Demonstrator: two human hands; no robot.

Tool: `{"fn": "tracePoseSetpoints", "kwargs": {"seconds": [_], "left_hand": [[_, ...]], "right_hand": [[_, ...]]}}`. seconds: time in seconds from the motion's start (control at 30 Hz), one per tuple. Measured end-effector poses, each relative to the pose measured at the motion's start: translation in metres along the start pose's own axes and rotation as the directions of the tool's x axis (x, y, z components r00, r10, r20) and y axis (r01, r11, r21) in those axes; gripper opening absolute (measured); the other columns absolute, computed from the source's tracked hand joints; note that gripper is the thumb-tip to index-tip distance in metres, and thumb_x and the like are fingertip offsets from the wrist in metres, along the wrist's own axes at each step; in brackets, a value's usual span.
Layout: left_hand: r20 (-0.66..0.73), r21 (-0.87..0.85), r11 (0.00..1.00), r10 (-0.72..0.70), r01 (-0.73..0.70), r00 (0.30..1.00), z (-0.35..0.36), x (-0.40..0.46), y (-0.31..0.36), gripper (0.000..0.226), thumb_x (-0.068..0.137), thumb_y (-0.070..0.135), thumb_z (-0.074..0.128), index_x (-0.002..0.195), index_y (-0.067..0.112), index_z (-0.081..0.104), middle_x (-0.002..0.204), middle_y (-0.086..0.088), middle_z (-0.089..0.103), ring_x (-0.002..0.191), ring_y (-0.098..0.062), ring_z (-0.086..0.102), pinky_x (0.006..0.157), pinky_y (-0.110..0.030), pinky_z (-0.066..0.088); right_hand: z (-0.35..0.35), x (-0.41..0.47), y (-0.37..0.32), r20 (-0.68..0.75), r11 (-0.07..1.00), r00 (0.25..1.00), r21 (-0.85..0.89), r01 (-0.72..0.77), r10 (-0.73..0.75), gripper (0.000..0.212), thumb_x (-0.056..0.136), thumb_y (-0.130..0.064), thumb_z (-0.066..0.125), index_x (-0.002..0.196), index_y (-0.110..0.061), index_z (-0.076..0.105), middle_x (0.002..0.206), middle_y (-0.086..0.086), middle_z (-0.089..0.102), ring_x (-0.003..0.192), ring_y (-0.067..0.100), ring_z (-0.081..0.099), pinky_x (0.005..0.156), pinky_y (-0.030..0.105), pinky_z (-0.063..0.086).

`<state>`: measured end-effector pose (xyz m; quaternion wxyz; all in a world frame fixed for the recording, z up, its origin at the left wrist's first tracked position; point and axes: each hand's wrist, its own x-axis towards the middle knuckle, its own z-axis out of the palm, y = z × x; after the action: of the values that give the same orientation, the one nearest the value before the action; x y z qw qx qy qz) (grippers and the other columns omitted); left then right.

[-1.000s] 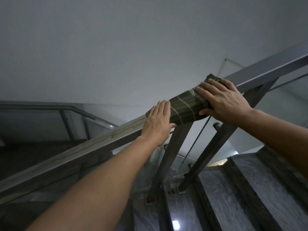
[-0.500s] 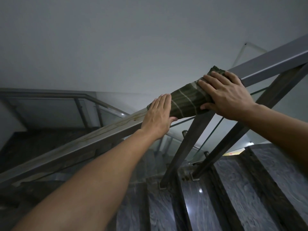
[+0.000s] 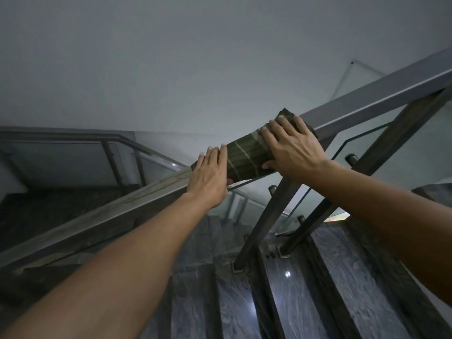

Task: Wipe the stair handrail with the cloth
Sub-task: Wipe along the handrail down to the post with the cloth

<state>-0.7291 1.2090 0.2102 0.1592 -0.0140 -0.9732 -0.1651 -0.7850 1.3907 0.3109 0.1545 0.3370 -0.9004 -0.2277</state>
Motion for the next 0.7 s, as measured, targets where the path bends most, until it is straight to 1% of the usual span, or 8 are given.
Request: {"fn": "tracePoseSetpoints", "kwargs": {"seconds": [0.1, 0.2, 0.23, 0.3, 0.37, 0.43, 0.57, 0.7], "left_hand": [[0.025, -0.022, 1.000, -0.020, 0.021, 0.999, 0.002, -0.003, -0.004, 0.087, 0.086, 0.022, 0.064, 0.149, 0.007, 0.005, 0.159, -0.017, 0.011, 0.148, -0.030, 0.006, 0.121, -0.043, 0.007], [0.009, -0.013, 0.999, -0.052, 0.052, 0.999, 0.006, -0.010, -0.011, 0.088, 0.086, 0.013, 0.061, 0.149, 0.005, 0.001, 0.160, -0.017, -0.005, 0.148, -0.029, -0.008, 0.121, -0.043, 0.002], [-0.004, -0.014, 0.998, -0.060, 0.060, 0.998, 0.008, -0.013, -0.015, 0.088, 0.085, 0.010, 0.061, 0.149, 0.005, 0.001, 0.160, -0.018, -0.006, 0.147, -0.028, -0.009, 0.121, -0.042, 0.000], [-0.015, -0.052, 0.994, -0.092, 0.091, 0.996, 0.009, -0.020, -0.023, 0.089, 0.083, 0.006, 0.063, 0.149, 0.006, 0.005, 0.160, -0.017, 0.001, 0.148, -0.028, -0.004, 0.119, -0.039, -0.004], [-0.012, -0.094, 0.989, -0.119, 0.118, 0.993, 0.009, -0.025, -0.031, 0.088, 0.081, 0.007, 0.066, 0.148, 0.007, 0.009, 0.159, -0.015, 0.010, 0.148, -0.027, 0.003, 0.118, -0.037, -0.001], [-0.013, -0.107, 0.986, -0.127, 0.125, 0.992, 0.010, -0.029, -0.037, 0.090, 0.080, 0.008, 0.068, 0.148, 0.009, 0.009, 0.159, -0.014, 0.013, 0.148, -0.027, 0.006, 0.120, -0.039, 0.002], [-0.013, -0.094, 0.988, -0.123, 0.122, 0.992, 0.017, -0.035, -0.049, 0.096, 0.082, 0.009, 0.067, 0.150, 0.013, 0.000, 0.160, -0.012, 0.007, 0.148, -0.024, 0.002, 0.120, -0.039, -0.001], [0.016, -0.095, 0.986, -0.132, 0.133, 0.991, 0.018, -0.043, -0.068, 0.096, 0.082, 0.011, 0.067, 0.150, 0.012, -0.001, 0.161, -0.011, 0.004, 0.148, -0.023, 0.000, 0.118, -0.034, -0.005]], "right_hand": [[-0.005, 0.008, -0.002, 0.017, 0.997, 0.997, -0.001, 0.075, -0.075, 0.086, 0.082, -0.058, 0.058, 0.141, -0.001, 0.033, 0.155, 0.020, 0.024, 0.146, 0.035, 0.013, 0.120, 0.050, 0.006], [-0.007, 0.014, -0.011, 0.045, 0.993, 0.992, 0.032, 0.116, -0.117, 0.079, 0.082, -0.057, 0.057, 0.136, -0.004, 0.036, 0.147, 0.020, 0.037, 0.139, 0.036, 0.030, 0.118, 0.048, 0.017], [-0.007, 0.015, -0.016, 0.046, 0.991, 0.990, 0.026, 0.129, -0.130, 0.078, 0.082, -0.058, 0.056, 0.136, -0.006, 0.035, 0.145, 0.019, 0.040, 0.136, 0.036, 0.033, 0.117, 0.048, 0.019], [-0.003, 0.017, -0.028, 0.040, 0.988, 0.987, 0.013, 0.156, -0.156, 0.078, 0.081, -0.059, 0.055, 0.139, -0.011, 0.032, 0.143, 0.019, 0.042, 0.133, 0.036, 0.036, 0.115, 0.050, 0.022], [-0.001, 0.019, -0.040, 0.037, 0.986, 0.985, 0.007, 0.166, -0.166, 0.080, 0.081, -0.060, 0.053, 0.141, -0.013, 0.030, 0.146, 0.018, 0.039, 0.134, 0.037, 0.035, 0.114, 0.053, 0.022], [0.002, 0.021, -0.047, 0.038, 0.986, 0.986, 0.007, 0.165, -0.165, 0.081, 0.083, -0.061, 0.049, 0.144, -0.013, 0.027, 0.151, 0.015, 0.034, 0.138, 0.038, 0.030, 0.115, 0.054, 0.019], [0.007, 0.024, -0.058, 0.044, 0.985, 0.984, 0.017, 0.174, -0.174, 0.082, 0.086, -0.061, 0.043, 0.149, -0.015, 0.017, 0.155, 0.013, 0.027, 0.142, 0.038, 0.022, 0.117, 0.056, 0.014], [0.006, 0.027, -0.077, 0.038, 0.983, 0.983, 0.035, 0.179, -0.180, 0.079, 0.088, -0.059, 0.042, 0.148, -0.015, 0.016, 0.156, 0.013, 0.025, 0.143, 0.038, 0.019, 0.117, 0.056, 0.013]]}}
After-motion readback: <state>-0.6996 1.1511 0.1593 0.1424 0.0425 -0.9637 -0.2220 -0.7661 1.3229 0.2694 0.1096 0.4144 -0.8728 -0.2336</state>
